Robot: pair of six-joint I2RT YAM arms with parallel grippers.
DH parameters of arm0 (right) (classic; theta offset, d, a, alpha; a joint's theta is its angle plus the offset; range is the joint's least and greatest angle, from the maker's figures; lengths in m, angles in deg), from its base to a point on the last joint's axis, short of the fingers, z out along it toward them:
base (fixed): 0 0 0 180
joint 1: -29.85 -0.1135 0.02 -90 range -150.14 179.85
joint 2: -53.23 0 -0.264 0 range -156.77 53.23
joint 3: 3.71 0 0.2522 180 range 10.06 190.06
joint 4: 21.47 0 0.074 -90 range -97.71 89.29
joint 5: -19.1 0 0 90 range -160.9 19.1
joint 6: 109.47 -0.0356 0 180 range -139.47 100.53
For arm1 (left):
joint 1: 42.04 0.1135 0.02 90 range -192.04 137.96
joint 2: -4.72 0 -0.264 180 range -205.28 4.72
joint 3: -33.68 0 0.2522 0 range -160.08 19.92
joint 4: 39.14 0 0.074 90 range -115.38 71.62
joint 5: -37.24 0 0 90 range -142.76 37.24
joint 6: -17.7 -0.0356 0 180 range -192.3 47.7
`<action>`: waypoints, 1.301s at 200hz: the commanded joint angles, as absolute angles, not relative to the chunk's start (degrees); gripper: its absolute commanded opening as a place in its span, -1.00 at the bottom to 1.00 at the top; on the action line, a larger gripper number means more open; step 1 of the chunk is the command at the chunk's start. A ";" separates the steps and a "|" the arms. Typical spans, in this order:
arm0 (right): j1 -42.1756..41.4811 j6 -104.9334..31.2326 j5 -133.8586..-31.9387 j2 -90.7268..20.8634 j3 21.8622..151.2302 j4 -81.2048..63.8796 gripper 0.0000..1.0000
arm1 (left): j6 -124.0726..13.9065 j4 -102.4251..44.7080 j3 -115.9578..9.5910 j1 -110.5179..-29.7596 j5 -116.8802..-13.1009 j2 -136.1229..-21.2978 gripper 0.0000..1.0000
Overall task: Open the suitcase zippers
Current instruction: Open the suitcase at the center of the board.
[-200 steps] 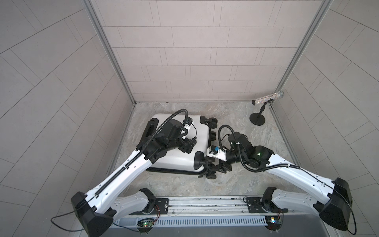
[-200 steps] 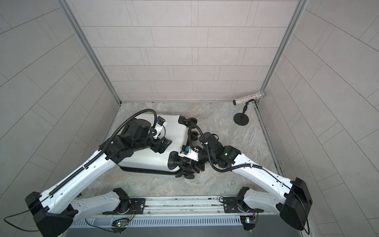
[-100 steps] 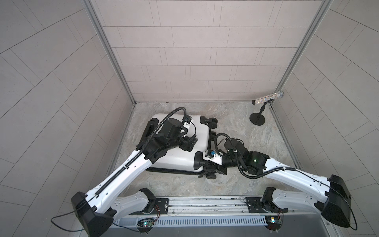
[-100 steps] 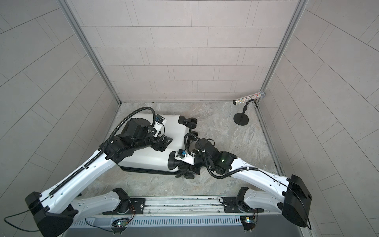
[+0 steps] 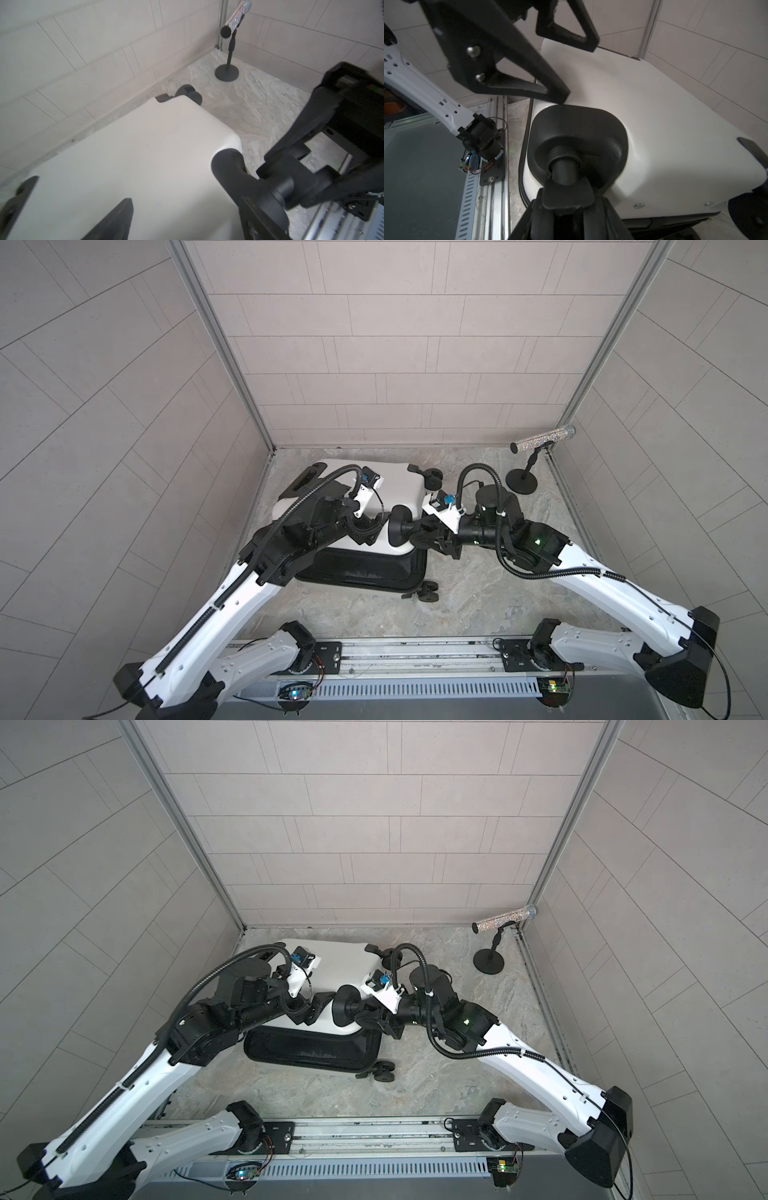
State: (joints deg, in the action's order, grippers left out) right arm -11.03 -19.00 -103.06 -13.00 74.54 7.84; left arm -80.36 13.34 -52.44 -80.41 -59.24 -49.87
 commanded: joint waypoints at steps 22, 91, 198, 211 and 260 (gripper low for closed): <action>-3.13 -28.80 -98.20 -18.82 85.99 -2.52 -1.00 | -98.65 21.07 -50.36 -80.27 -68.77 -45.30 0.66; 0.42 -25.71 -102.62 -22.01 90.39 -1.91 -1.00 | -125.21 33.07 -41.85 -80.27 -71.72 -47.48 0.48; 0.58 -27.21 -106.41 -21.83 91.27 -2.13 -1.00 | -128.96 16.63 -37.65 -80.27 -72.71 -50.04 0.49; 0.59 -27.44 -106.58 -21.65 91.34 -2.34 -1.00 | -130.42 17.65 -38.07 -80.27 -72.69 -51.60 0.48; 0.54 -28.21 -107.62 -21.48 91.71 -2.83 -1.00 | -133.90 18.96 -38.26 -80.44 -73.95 -56.64 0.32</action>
